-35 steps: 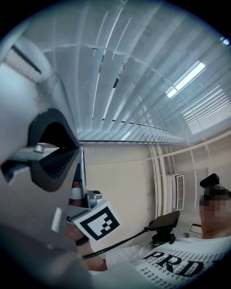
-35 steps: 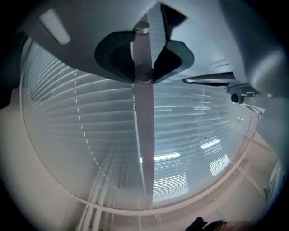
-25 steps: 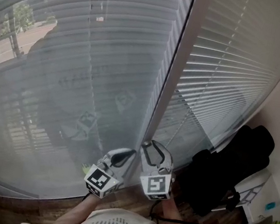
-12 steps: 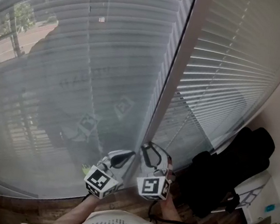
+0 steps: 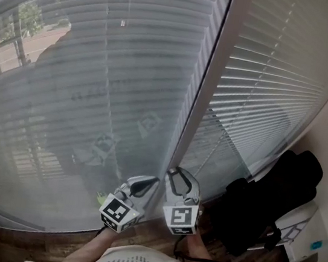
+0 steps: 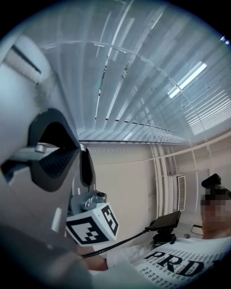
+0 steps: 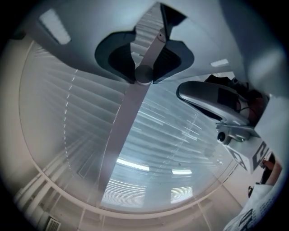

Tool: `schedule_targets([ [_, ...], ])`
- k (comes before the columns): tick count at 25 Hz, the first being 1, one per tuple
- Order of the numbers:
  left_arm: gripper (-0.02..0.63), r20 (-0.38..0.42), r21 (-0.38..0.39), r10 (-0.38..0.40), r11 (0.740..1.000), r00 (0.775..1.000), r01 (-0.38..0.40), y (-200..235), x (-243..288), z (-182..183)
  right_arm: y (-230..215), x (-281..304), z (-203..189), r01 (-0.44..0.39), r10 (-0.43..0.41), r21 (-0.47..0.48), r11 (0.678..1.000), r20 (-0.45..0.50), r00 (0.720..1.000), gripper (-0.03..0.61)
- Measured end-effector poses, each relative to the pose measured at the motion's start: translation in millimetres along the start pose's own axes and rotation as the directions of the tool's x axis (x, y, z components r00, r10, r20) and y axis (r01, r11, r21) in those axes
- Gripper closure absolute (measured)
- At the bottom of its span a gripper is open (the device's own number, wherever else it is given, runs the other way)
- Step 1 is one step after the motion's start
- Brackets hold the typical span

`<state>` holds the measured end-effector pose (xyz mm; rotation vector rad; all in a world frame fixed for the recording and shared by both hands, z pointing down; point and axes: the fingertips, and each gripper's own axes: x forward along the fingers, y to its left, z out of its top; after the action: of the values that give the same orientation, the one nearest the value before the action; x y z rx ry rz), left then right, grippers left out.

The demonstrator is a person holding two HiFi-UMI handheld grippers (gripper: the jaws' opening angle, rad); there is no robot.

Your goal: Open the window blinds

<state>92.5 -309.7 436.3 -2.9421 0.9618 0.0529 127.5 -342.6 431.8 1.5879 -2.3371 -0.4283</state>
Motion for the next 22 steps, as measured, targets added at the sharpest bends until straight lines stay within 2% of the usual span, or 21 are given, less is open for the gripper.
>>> schedule_targets([
  [6,0.621,0.002,0.005,0.005,1.000,1.000,-0.005,0.4,-0.8,1.5,-2.2,-0.3,-0.9,-0.010,0.008,0.158,0.987,0.009,1.000,0.445],
  [12,0.621,0.011,-0.003,0.015,1.000,1.000,-0.015,0.0,0.6,8.9,-3.8,-0.3,-2.2,-0.010,0.007,0.265,0.964,0.013,1.000,0.445],
  [18,0.621,0.012,0.002,0.018,1.000,1.000,-0.018,-1.0,3.4,7.6,-8.2,-0.5,-3.8,-0.015,0.000,0.425,0.905,0.036,0.999,0.445],
  [22,0.621,0.017,0.007,0.015,1.000,1.000,-0.015,-1.8,4.2,4.2,-8.6,-0.7,-4.4,-0.020,0.000,0.484,0.875,0.042,0.999,0.445],
])
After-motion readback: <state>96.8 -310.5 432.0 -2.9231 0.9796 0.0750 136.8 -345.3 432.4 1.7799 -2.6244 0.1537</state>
